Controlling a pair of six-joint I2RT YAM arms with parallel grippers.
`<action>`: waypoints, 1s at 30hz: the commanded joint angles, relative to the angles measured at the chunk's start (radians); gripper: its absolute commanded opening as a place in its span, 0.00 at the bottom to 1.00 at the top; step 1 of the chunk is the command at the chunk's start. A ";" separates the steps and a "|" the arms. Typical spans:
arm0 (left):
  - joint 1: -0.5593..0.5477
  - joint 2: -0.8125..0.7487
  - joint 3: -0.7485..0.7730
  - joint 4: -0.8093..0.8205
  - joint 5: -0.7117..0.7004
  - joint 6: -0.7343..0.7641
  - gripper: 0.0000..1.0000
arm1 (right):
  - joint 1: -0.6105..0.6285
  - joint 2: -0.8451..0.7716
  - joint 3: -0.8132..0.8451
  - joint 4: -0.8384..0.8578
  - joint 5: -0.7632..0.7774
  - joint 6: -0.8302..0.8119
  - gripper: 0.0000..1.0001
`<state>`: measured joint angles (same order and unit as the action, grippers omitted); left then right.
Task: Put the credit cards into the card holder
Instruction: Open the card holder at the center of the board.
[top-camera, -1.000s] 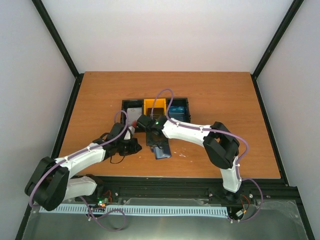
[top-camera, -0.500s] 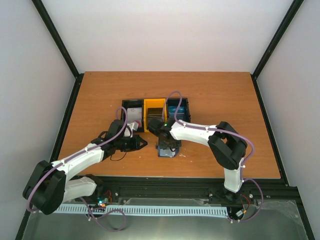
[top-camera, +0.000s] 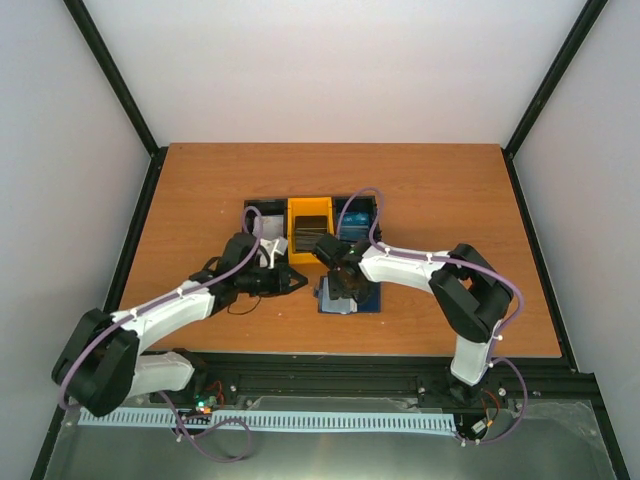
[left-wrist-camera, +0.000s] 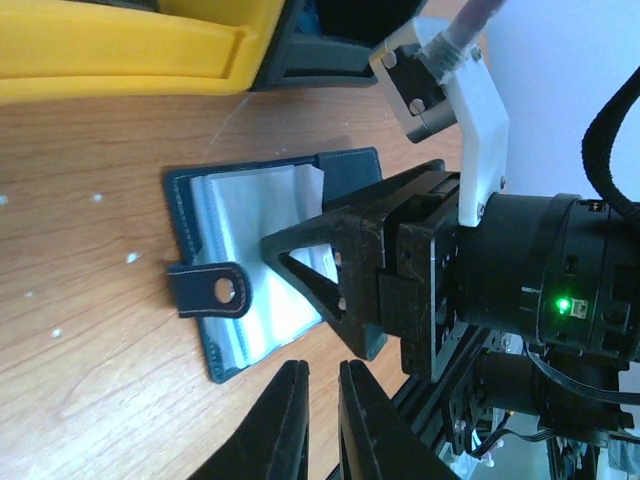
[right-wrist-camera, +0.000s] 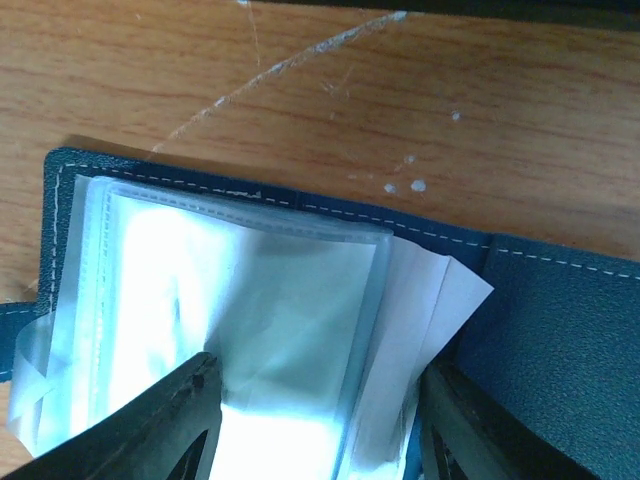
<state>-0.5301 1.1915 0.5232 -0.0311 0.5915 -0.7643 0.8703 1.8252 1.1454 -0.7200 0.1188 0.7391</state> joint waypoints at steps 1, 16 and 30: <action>-0.074 0.101 0.085 0.059 0.004 0.003 0.10 | -0.015 0.022 -0.063 0.049 -0.038 -0.031 0.54; -0.140 0.430 0.177 0.071 -0.011 0.070 0.02 | -0.050 -0.044 -0.132 0.158 -0.097 -0.052 0.42; -0.141 0.547 0.245 -0.122 -0.172 0.049 0.01 | -0.032 -0.111 -0.013 0.039 0.024 -0.070 0.55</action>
<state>-0.6689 1.7042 0.7506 -0.0574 0.4965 -0.7197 0.8261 1.7527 1.0756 -0.6430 0.1028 0.6987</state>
